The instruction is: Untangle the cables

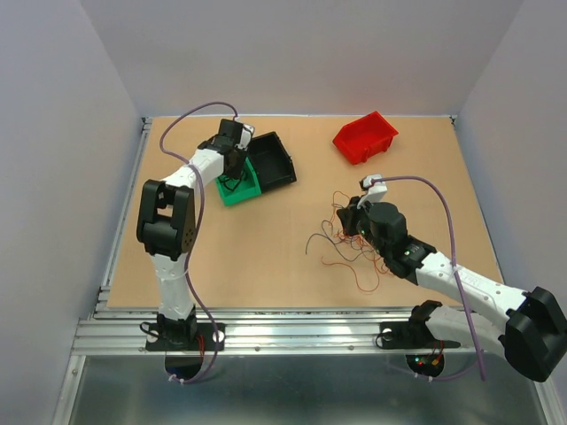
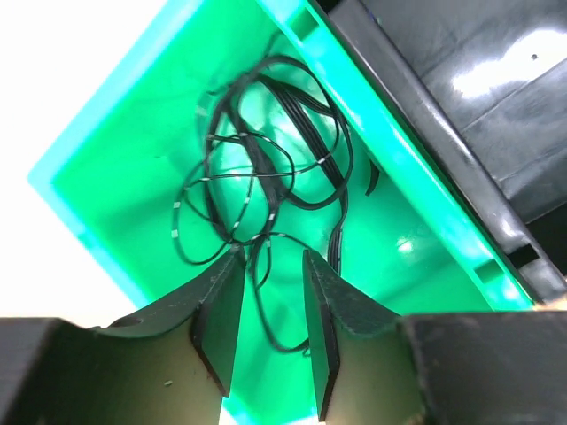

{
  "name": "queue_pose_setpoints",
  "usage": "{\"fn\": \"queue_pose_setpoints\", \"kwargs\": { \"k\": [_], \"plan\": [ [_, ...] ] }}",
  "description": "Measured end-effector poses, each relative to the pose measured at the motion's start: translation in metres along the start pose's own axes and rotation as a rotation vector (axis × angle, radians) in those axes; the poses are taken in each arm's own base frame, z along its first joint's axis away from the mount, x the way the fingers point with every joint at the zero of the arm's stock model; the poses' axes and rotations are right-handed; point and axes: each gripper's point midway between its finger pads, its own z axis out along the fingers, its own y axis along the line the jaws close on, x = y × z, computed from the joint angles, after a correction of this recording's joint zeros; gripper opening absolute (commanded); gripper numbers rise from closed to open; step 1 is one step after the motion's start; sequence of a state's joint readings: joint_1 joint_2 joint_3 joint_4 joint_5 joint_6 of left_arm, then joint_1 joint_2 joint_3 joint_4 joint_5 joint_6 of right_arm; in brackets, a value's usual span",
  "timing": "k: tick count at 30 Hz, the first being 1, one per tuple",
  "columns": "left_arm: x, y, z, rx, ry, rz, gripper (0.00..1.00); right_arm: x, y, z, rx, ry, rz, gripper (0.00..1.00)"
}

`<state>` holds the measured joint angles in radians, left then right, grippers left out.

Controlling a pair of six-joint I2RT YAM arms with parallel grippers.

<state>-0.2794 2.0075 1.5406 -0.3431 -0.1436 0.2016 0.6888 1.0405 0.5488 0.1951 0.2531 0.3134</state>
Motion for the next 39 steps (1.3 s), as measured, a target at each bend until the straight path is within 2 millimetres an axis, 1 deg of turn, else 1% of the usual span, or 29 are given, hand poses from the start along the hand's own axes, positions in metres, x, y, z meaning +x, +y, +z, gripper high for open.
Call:
{"fn": "queue_pose_setpoints", "kwargs": {
  "k": [1,3,7,8,12,14,16,18,19,20,21,24,26,28,30,31,34,36,39],
  "plan": [
    [-0.003,0.001,-0.004,-0.002,-0.012,-0.002,0.50,0.000,0.000,0.000,0.000,0.000,0.000,0.01],
    [-0.007,0.003,-0.011,-0.004,-0.028,-0.007,0.55,0.000,0.000,0.000,0.000,0.000,0.000,0.01],
    [-0.010,0.005,-0.021,-0.005,-0.051,-0.010,0.56,0.000,0.000,0.000,-0.001,0.000,0.000,0.01],
    [-0.010,0.005,-0.023,-0.005,-0.055,-0.011,0.58,0.000,0.000,0.000,-0.001,0.000,0.000,0.01],
    [-0.010,0.006,-0.034,0.002,-0.073,-0.014,0.61,0.001,0.001,0.000,-0.006,0.003,0.000,0.00],
    [-0.009,0.006,-0.045,0.009,-0.087,-0.016,0.62,0.002,0.002,0.000,-0.014,0.009,-0.003,0.01],
    [-0.012,0.003,-0.059,0.038,-0.117,-0.016,0.77,0.004,0.007,0.001,-0.040,0.019,-0.009,0.01],
    [-0.019,-0.002,-0.081,0.077,-0.181,-0.009,0.93,0.006,0.015,0.001,-0.089,0.027,-0.022,0.01],
    [-0.020,-0.005,-0.090,0.097,-0.208,-0.006,0.95,0.005,0.021,0.001,-0.124,0.026,-0.026,0.01],
    [-0.026,-0.010,-0.105,0.125,-0.261,0.002,0.98,0.004,0.027,0.000,-0.155,0.025,-0.027,0.01],
    [-0.029,-0.018,-0.119,0.163,-0.310,0.011,0.98,0.002,0.036,-0.001,-0.207,0.022,-0.029,0.01],
    [-0.042,-0.050,-0.174,0.331,-0.525,0.066,0.98,-0.003,0.055,-0.005,-0.313,0.009,-0.033,0.01],
    [-0.037,-0.070,-0.205,0.438,-0.654,0.113,0.98,-0.004,0.069,-0.010,-0.395,0.007,-0.043,0.01],
    [-0.025,-0.089,-0.230,0.541,-0.773,0.173,0.97,-0.004,0.082,-0.016,-0.475,0.011,-0.056,0.01],
    [-0.017,-0.103,-0.246,0.607,-0.865,0.232,0.97,0.001,0.091,-0.019,-0.543,0.026,-0.074,0.00],
    [-0.004,-0.112,-0.250,0.646,-0.888,0.266,0.97,0.004,0.096,-0.021,-0.577,0.037,-0.085,0.01],
    [0.016,-0.133,-0.258,0.719,-0.935,0.341,0.96,0.012,0.105,-0.027,-0.650,0.064,-0.112,0.00],
    [0.019,-0.144,-0.268,0.763,-0.972,0.389,0.96,0.017,0.111,-0.033,-0.709,0.078,-0.137,0.01],
    [0.018,-0.153,-0.278,0.803,-1.010,0.431,0.95,0.021,0.120,-0.041,-0.776,0.087,-0.163,0.00]
  ]
}}
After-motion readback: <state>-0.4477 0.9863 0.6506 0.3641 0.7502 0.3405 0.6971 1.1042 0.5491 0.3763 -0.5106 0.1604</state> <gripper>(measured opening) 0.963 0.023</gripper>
